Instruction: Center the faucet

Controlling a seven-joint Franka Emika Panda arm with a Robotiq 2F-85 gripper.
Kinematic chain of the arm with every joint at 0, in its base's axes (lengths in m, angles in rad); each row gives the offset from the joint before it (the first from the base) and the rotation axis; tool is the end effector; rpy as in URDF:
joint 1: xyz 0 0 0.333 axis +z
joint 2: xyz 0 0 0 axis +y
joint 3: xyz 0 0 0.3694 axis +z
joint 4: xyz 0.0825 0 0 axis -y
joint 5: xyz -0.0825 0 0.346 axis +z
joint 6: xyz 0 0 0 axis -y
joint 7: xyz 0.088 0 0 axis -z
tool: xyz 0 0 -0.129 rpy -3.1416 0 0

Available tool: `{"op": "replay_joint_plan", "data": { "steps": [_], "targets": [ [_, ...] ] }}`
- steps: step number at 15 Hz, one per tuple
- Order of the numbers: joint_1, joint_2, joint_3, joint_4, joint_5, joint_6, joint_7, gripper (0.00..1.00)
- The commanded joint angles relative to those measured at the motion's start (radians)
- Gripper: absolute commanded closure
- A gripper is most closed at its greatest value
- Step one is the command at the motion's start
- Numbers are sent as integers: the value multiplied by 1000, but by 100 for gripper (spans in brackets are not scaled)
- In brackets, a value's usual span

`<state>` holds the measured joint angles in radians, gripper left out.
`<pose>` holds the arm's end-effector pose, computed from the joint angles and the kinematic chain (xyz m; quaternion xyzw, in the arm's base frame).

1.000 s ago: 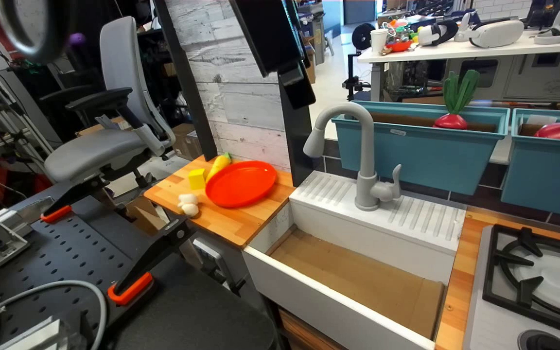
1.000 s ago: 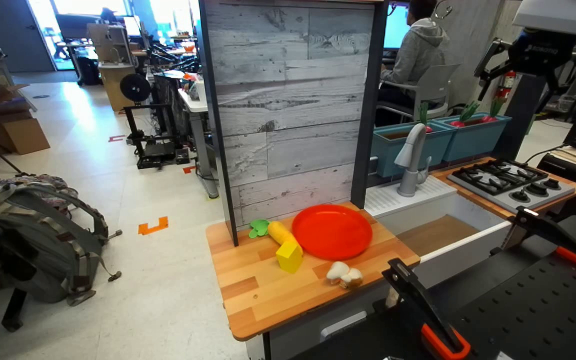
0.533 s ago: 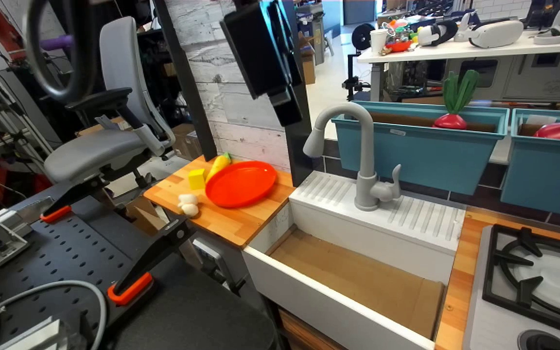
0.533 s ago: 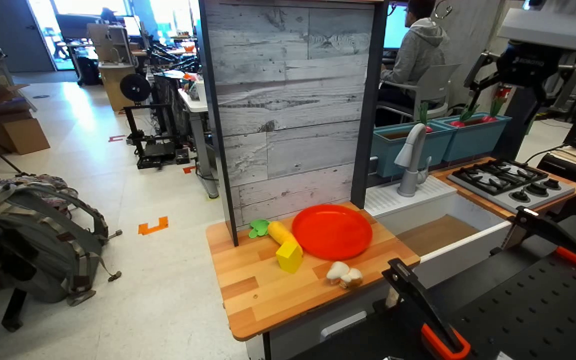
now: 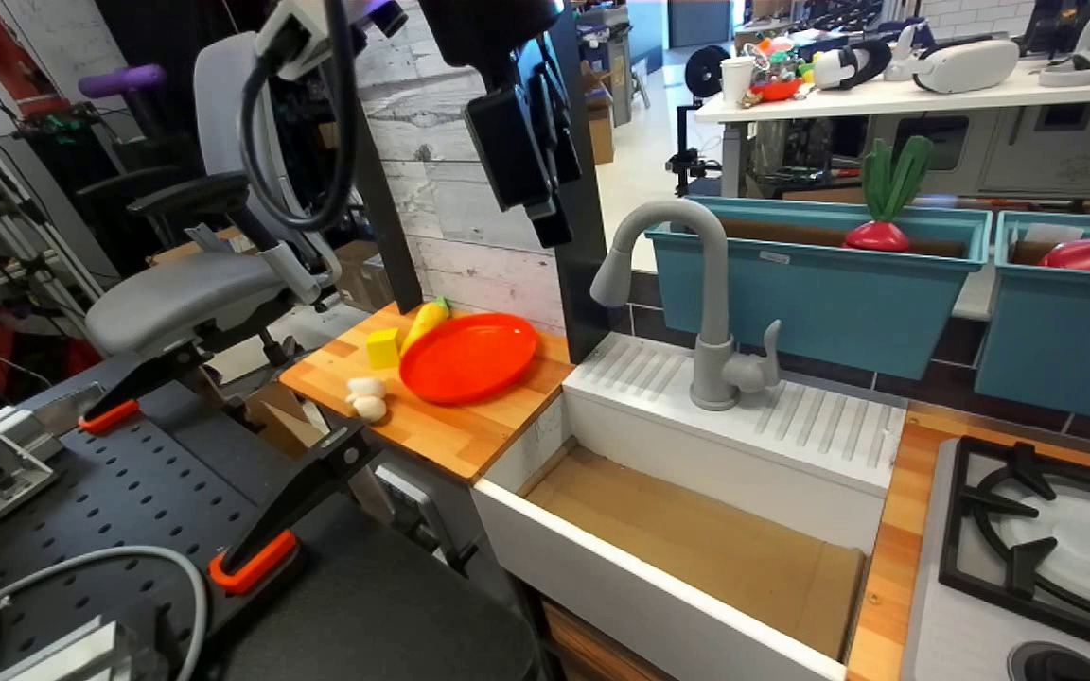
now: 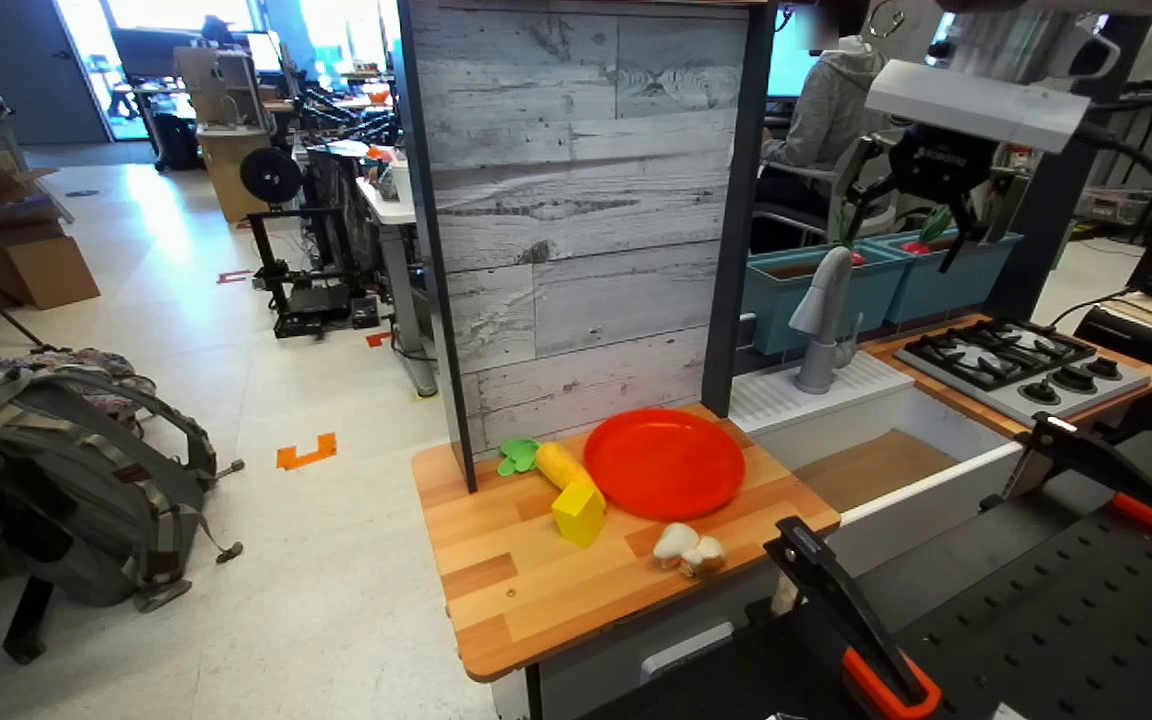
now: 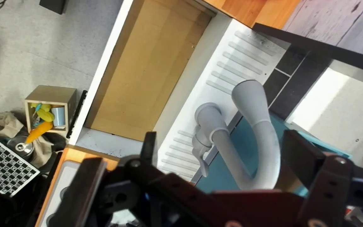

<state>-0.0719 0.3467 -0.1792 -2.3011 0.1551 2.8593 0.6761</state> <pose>0.5342 -0.1420 0.2823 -0.8590 0.5001 -0.1074 0.0232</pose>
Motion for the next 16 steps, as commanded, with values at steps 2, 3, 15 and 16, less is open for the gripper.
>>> {"op": "replay_joint_plan", "data": {
  "steps": [2,3,15,16],
  "targets": [
    [36,126,-15,156,38,-1,51,0],
    [41,147,-21,182,35,-3,65,0],
    [64,340,-65,342,14,9,81,58],
    [62,340,-61,337,13,8,70,67]
  ]
}}
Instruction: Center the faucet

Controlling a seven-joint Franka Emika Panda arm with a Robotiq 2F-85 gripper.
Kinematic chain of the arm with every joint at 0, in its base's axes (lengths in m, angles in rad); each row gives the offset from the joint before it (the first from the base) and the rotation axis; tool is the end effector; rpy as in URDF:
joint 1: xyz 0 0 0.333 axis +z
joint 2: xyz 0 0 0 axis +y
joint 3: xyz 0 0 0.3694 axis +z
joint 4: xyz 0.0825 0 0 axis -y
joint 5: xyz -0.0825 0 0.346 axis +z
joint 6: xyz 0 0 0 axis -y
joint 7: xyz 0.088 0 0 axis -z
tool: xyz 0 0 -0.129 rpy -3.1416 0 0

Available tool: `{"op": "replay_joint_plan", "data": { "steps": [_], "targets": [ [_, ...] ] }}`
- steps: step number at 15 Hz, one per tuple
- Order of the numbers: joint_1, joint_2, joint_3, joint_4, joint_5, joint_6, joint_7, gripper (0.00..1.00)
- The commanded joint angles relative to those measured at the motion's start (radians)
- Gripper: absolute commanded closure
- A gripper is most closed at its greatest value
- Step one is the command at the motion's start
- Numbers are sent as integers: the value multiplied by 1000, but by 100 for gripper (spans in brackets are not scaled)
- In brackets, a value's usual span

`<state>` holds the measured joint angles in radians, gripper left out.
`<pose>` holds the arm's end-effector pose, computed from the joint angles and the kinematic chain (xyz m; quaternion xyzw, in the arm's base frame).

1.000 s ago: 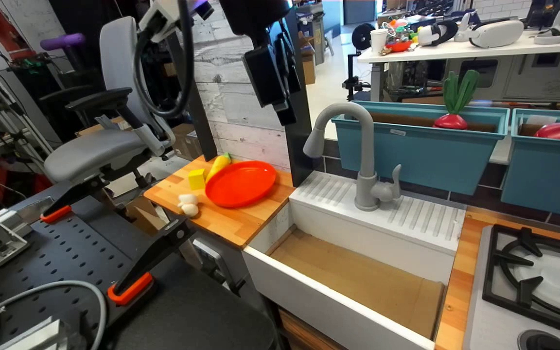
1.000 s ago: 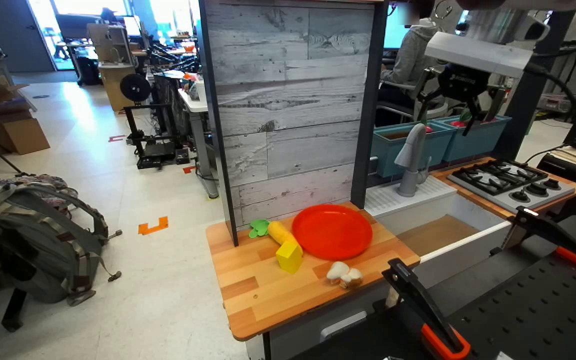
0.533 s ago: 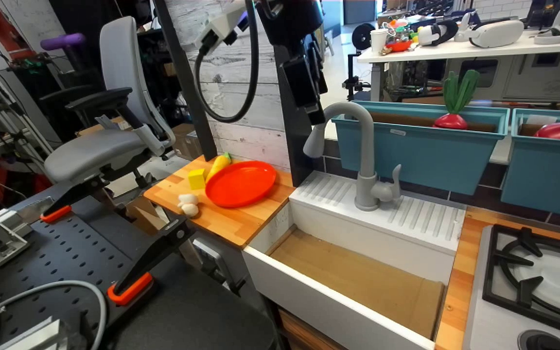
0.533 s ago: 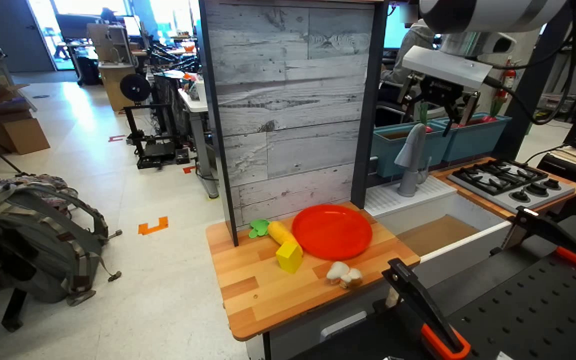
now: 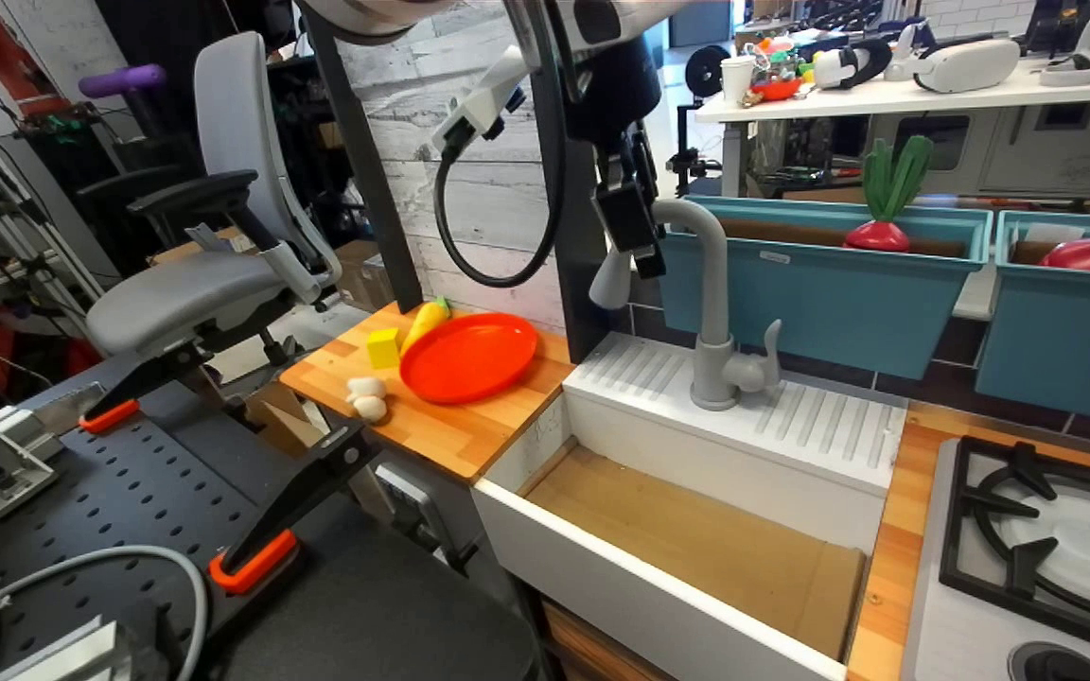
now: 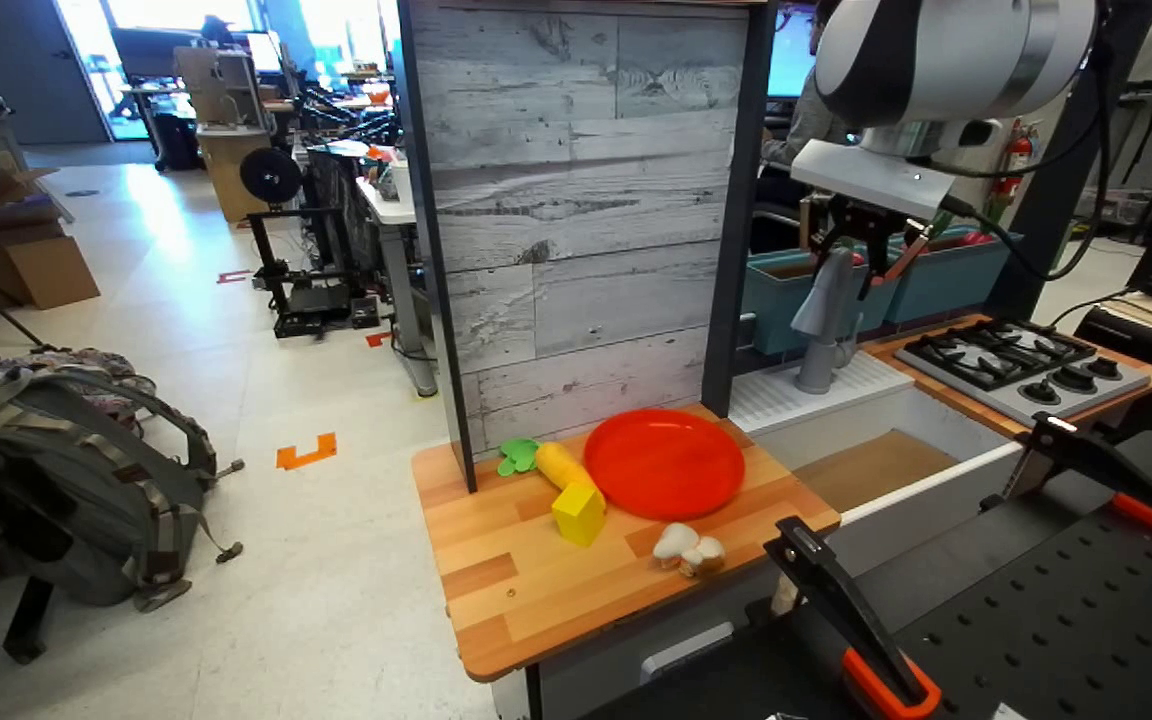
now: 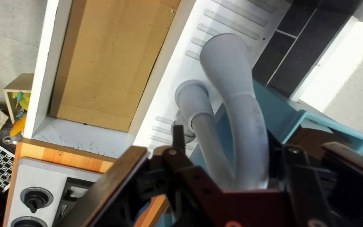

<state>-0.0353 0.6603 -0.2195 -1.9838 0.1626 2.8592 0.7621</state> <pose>0.6246 -0.1578 0.2116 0.8442 -0.5219 0.1227 0.0017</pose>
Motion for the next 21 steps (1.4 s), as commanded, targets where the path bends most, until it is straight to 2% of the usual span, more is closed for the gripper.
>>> {"op": "replay_joint_plan", "data": {
  "steps": [1,4,5,11,17,21],
  "targets": [
    [26,24,-19,14,5,10,-23,73],
    [23,3,-8,-14,6,24,-60,96],
    [22,-3,-6,-21,7,27,-72,99],
    [5,-28,13,-69,8,34,-187,98],
    [-21,-82,-3,-161,-10,97,-380,98],
    [-98,-106,32,-185,-21,122,-536,98]
  ]
}}
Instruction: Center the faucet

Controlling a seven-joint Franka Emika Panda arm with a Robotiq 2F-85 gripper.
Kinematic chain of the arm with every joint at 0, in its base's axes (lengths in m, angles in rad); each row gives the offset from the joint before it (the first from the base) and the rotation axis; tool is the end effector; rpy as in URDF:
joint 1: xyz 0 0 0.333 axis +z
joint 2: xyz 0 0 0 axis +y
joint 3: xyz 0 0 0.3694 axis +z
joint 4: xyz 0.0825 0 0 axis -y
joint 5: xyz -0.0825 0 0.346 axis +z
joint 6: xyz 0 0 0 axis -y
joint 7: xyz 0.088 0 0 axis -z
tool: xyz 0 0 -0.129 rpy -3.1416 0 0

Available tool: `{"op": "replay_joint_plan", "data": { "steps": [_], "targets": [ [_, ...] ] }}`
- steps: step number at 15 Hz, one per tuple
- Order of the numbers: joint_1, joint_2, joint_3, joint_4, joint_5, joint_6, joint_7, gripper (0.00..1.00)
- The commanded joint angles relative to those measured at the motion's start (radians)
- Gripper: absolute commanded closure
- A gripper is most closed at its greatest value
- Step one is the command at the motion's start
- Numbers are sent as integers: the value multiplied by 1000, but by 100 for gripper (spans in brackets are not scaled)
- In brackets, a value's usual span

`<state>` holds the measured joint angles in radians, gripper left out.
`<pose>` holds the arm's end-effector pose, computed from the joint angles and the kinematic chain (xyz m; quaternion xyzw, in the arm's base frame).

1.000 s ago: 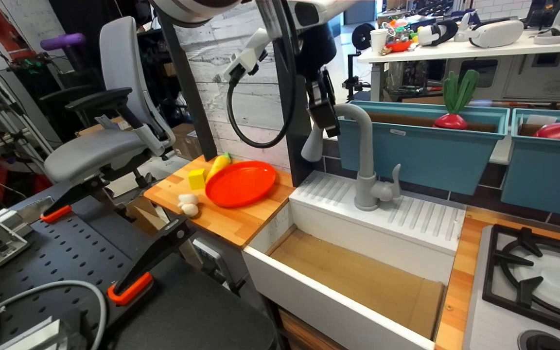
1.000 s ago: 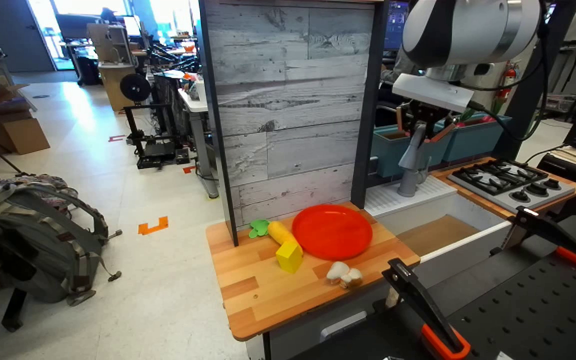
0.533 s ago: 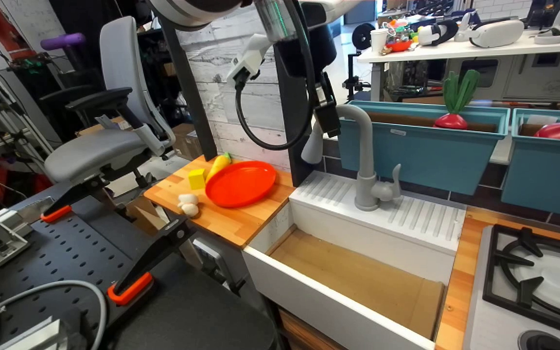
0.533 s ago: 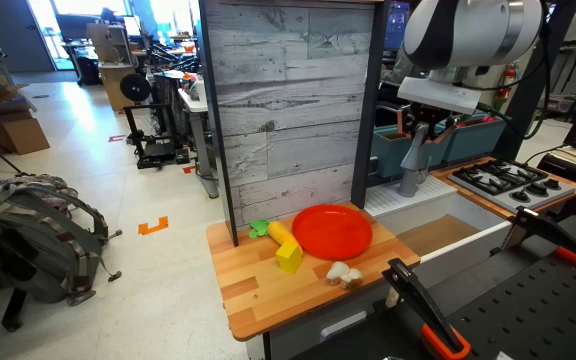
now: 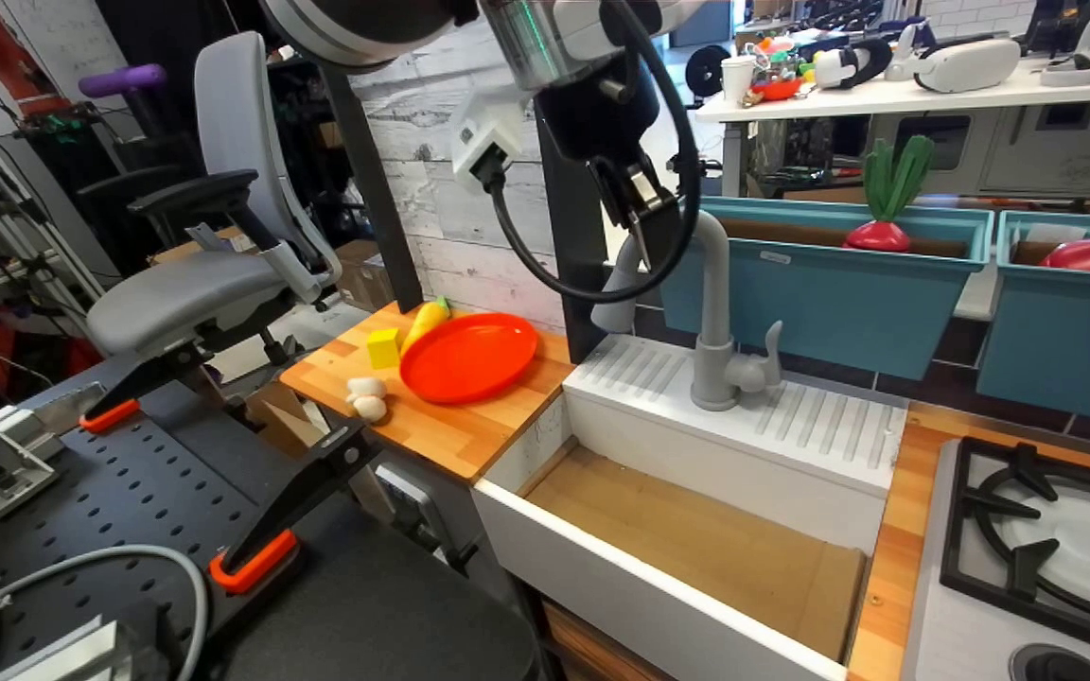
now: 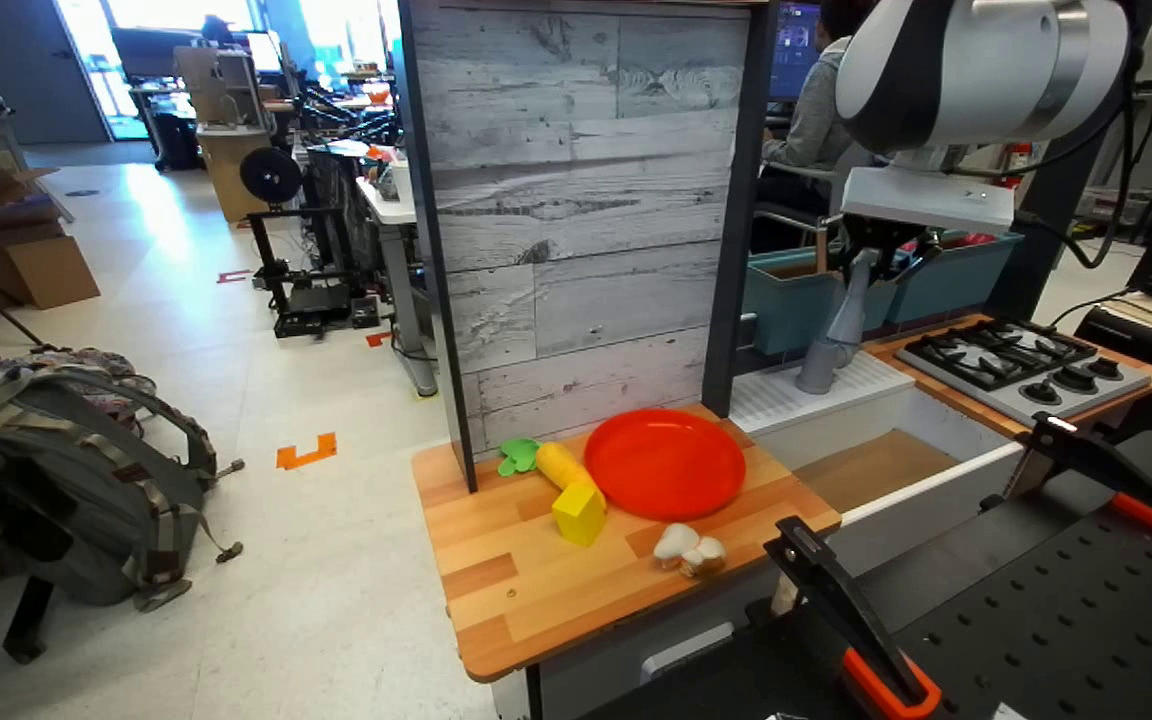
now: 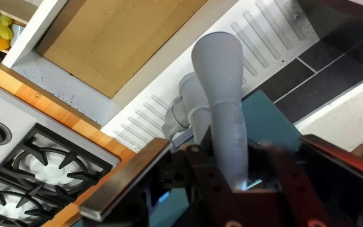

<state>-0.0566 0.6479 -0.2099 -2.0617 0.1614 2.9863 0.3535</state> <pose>0.6072 -0.1664 0.2067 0.9257 -0.3463 0.1494 0.0289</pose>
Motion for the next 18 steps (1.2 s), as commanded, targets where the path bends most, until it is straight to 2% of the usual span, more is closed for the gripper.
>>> {"op": "replay_joint_plan", "data": {
  "steps": [1,6,10,11,12,18],
  "targets": [
    [-105,-94,38,-94,-28,-25,-174,98],
    [-246,-102,122,-27,-76,-174,-430,98],
    [-276,-84,128,29,-84,-258,-528,98],
    [-274,-80,124,37,-86,-273,-537,66],
    [-272,-79,121,41,-90,-280,-549,65],
    [-237,-82,79,31,-139,-276,-532,23]
  ]
}}
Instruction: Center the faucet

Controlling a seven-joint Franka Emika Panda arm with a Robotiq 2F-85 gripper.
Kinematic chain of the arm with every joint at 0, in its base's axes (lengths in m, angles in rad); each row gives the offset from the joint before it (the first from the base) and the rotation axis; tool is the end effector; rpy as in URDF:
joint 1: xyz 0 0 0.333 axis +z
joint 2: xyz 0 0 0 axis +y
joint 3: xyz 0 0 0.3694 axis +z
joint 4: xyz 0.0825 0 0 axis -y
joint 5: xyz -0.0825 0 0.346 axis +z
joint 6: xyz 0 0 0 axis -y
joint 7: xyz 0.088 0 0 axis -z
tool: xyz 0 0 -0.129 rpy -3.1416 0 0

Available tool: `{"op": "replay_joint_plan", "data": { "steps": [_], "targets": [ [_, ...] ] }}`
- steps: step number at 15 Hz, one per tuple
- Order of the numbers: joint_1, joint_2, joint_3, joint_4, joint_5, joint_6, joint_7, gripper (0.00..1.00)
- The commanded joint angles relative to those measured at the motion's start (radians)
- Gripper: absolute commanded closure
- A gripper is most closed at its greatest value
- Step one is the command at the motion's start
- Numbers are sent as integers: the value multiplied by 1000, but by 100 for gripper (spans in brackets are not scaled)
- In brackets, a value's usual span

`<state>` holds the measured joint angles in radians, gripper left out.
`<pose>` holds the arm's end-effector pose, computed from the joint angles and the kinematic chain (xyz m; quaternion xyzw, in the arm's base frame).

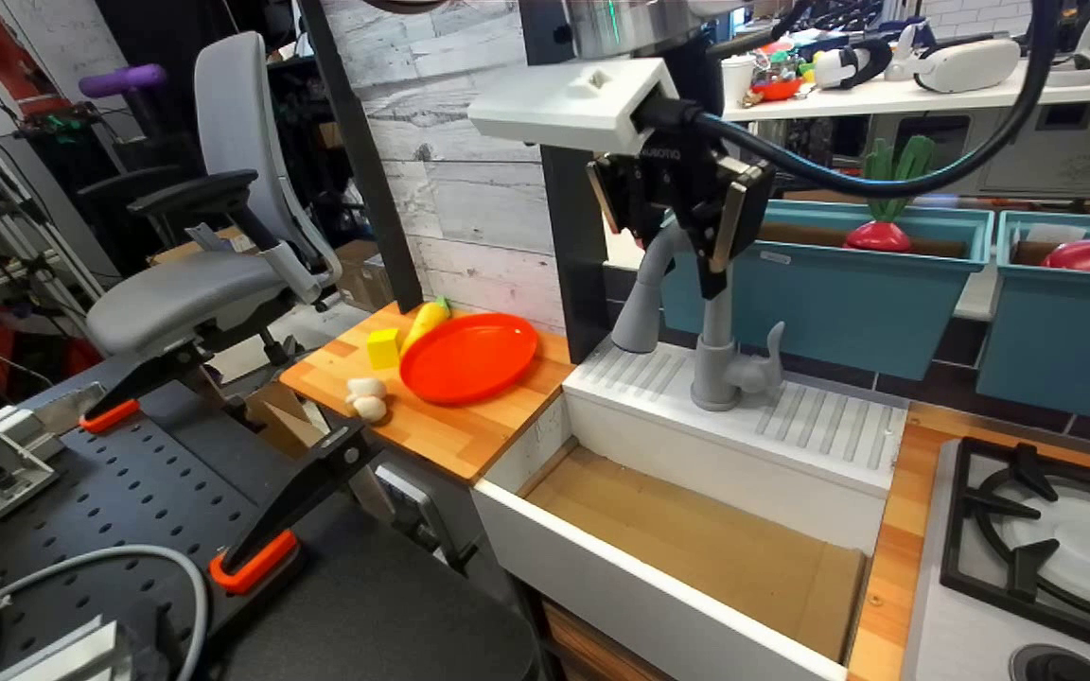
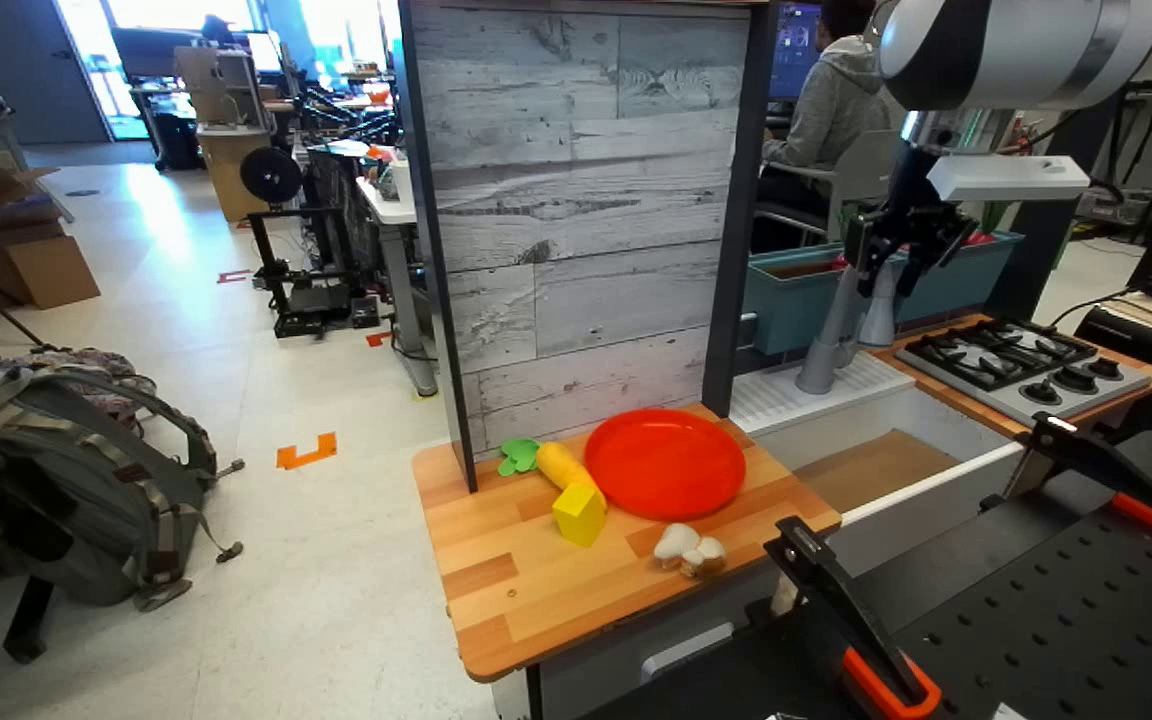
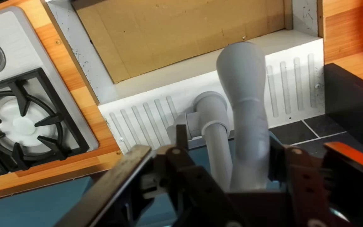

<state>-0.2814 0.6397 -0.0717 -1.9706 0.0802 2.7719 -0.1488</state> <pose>0.6017 -0.2207 0.2114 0.9883 -0.1287 0.0787 0.0235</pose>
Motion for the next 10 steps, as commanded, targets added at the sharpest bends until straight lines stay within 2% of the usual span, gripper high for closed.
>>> {"op": "replay_joint_plan", "data": {
  "steps": [1,3,4,7,10],
  "targets": [
    [-10,-79,-60,-68,-66,-57,-30,16],
    [-7,-84,-62,-81,-77,-49,-26,2],
    [10,-82,-77,-83,-85,-34,0,0],
    [3,-124,-48,-125,-75,-40,-15,0],
    [5,-235,-26,-237,-57,-28,-18,0]
  ]
}}
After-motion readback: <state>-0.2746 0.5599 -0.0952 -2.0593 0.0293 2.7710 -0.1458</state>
